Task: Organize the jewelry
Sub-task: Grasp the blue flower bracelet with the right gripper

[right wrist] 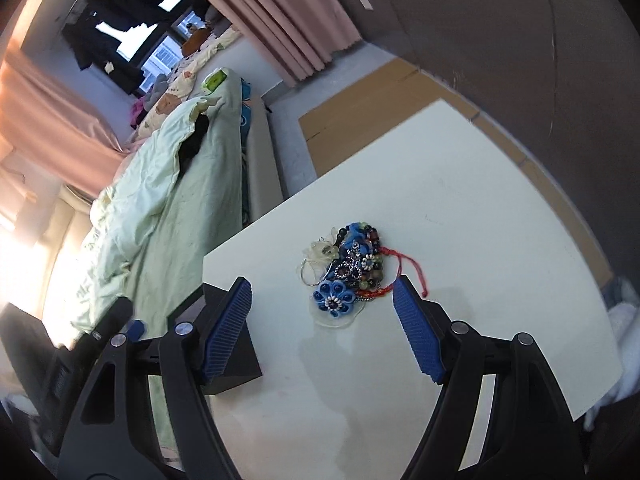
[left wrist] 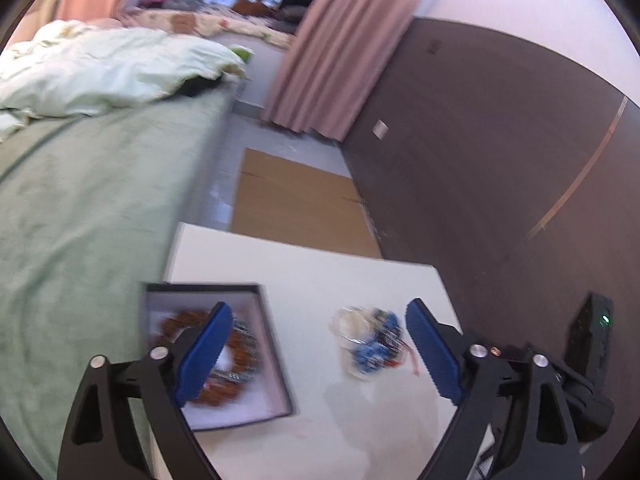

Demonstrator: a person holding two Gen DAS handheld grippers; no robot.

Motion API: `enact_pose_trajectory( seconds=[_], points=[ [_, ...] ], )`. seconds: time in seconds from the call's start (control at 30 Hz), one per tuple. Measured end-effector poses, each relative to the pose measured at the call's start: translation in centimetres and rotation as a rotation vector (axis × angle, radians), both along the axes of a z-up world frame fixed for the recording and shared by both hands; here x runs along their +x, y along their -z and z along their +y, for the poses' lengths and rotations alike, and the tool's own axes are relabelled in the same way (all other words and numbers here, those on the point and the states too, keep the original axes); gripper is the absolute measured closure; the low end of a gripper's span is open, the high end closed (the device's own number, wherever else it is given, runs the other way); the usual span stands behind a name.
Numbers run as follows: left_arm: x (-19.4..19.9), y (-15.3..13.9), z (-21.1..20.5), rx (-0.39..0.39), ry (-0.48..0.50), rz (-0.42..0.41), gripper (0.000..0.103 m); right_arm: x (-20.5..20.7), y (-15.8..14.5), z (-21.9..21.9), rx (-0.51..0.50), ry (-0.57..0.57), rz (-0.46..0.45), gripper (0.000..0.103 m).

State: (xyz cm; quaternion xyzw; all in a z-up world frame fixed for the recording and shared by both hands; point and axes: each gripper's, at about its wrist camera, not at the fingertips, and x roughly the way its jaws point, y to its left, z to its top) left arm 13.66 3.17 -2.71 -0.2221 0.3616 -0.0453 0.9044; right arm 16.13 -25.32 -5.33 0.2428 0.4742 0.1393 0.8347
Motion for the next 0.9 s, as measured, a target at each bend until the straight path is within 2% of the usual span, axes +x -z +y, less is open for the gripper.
enact_pose_trajectory(
  seconds=[0.17,0.27,0.47,0.57,0.73,0.9],
  points=[
    [1.5,1.9,-3.4,-0.013,0.081,0.047,0.043,0.7,0.8,-0.8,-0.006,0.019,0.035,0.047],
    [2.3,3.1,-4.8,-0.009,0.102,0.075,0.052,1.2,1.7,-1.2,0.009,0.023,0.072,0.052],
    [3.8,5.4,-5.8,-0.038,0.127,0.137,0.072,2.8,3.5,-1.5,0.041,0.008,0.147,0.053],
    [4.4,6.0,-5.9,-0.043,0.121,0.156,0.074,3.7,4.4,-0.9,0.029,-0.008,0.175,0.053],
    [5.2,6.4,-5.7,-0.038,0.100,0.161,0.074,4.8,5.3,0.7,0.010,-0.059,0.199,0.060],
    [5.7,7.0,-6.0,-0.034,0.096,0.174,0.074,5.5,5.2,0.4,-0.025,-0.032,0.186,0.061]
  ],
)
